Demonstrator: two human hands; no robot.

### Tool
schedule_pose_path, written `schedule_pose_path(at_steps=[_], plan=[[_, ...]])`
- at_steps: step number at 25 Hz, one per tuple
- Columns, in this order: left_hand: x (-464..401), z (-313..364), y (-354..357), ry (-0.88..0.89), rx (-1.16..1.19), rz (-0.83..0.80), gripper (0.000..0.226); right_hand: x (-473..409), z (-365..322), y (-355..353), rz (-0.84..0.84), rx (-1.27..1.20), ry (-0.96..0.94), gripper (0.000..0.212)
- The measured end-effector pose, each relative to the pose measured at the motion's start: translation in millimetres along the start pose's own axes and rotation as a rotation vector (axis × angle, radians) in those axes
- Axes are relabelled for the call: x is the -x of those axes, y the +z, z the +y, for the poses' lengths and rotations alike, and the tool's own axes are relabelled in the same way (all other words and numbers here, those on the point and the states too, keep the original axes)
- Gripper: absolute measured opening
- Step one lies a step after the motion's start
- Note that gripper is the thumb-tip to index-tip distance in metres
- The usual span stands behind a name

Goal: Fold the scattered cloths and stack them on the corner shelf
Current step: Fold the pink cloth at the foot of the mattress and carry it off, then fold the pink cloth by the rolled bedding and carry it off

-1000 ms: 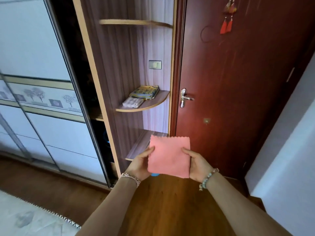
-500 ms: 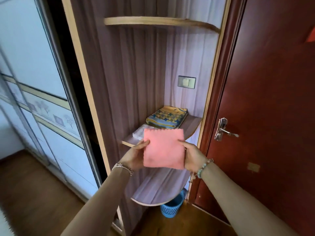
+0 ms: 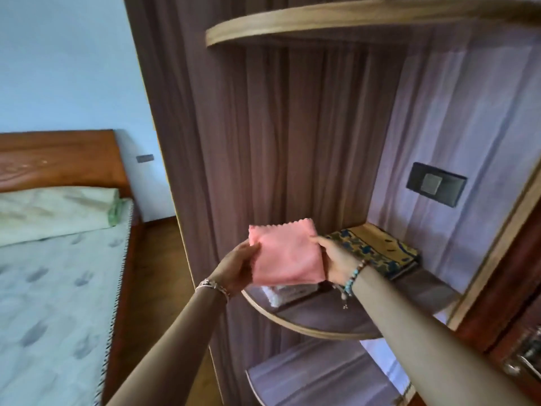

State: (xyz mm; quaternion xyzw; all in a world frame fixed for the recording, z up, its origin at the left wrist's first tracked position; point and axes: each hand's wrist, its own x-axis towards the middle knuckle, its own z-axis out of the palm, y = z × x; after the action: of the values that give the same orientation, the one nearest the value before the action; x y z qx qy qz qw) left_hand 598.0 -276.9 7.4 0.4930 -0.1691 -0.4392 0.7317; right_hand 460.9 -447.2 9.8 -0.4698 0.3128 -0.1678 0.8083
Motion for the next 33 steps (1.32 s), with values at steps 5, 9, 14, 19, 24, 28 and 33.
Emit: schedule_pose_path(at_steps=[5,9,14,19,24,28,33], plan=[[-13,-10,16,-0.007,-0.125,0.388,0.023,-55,-18,-4,0.085,0.386,-0.209,0.020],[-11,-40,6,-0.089,-0.198,0.532,0.012,-59,17,-12,0.193,0.653,-0.270,0.024],[-19,-57,1,-0.060,-0.261,0.583,0.010,-56,32,-21,0.275,0.875,-0.287,0.037],[-28,-74,-7,0.009,-0.370,0.695,0.014,-58,47,-26,0.285,0.906,-0.320,0.031],[-18,-63,1,0.023,-0.311,0.691,0.014,-49,36,-21,0.288,0.902,-0.363,0.034],[6,-27,2,0.155,-0.137,0.653,0.043,-46,13,-3,0.273,0.615,-0.485,0.025],[71,15,-31,0.294,0.085,0.620,0.035,-19,16,66,-0.006,0.207,-0.306,0.012]])
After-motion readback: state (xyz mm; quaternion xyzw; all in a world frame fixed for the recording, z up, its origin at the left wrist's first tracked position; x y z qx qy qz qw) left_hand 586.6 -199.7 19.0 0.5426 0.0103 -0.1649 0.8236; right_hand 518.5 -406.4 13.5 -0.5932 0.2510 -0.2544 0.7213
